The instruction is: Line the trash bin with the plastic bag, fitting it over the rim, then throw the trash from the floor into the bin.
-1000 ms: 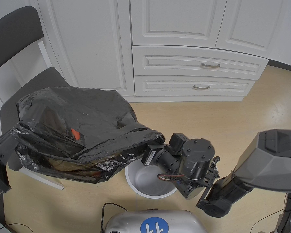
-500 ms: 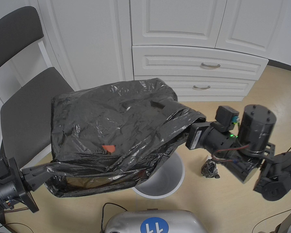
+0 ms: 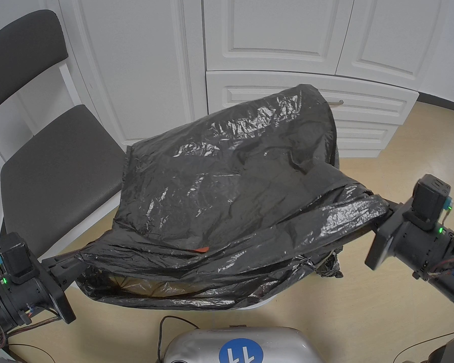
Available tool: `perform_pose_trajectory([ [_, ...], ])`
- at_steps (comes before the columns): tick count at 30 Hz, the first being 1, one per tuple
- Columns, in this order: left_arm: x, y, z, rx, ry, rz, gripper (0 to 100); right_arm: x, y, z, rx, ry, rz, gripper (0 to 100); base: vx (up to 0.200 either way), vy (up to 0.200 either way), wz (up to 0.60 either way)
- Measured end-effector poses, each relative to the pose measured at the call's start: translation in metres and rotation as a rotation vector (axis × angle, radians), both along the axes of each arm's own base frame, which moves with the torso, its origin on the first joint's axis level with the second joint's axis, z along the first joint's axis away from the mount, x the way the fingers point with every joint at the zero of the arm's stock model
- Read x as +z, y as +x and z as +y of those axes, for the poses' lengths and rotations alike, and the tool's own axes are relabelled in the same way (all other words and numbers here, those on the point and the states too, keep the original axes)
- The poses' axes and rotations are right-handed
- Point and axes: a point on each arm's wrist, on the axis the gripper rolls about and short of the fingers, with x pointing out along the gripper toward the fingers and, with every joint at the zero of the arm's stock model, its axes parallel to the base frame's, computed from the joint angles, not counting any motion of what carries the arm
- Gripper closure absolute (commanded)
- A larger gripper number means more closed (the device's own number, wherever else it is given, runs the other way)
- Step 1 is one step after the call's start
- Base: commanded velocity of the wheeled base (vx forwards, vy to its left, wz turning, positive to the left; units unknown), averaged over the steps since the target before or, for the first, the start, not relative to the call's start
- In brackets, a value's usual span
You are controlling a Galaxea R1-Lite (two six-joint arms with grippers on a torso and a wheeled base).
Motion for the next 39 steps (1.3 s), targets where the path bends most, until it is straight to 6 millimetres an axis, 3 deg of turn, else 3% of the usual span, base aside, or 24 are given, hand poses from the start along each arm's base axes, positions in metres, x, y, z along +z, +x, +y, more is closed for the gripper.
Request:
perform_pose_trajectory([
  [7,0.006,-0.009,-0.002,-0.050,-0.020,-0.036,100,-0.003,-0.022,-0.016,0.040,-0.082,-0.003,100,0.000,0.000,0.00],
  [15,0.007,-0.015,0.000,-0.076,-0.031,-0.052,100,-0.013,-0.033,-0.026,0.060,-0.183,0.064,100,0.000,0.000,0.00],
  [25,0.008,-0.016,0.000,-0.083,-0.036,-0.057,100,-0.014,-0.038,-0.026,0.124,-0.187,0.074,100,0.000,0.000,0.00],
  [39,0.010,-0.018,-0.003,-0.184,-0.128,-0.022,100,-0.030,-0.040,-0.017,0.259,-0.245,0.210,100,0.000,0.000,0.00],
])
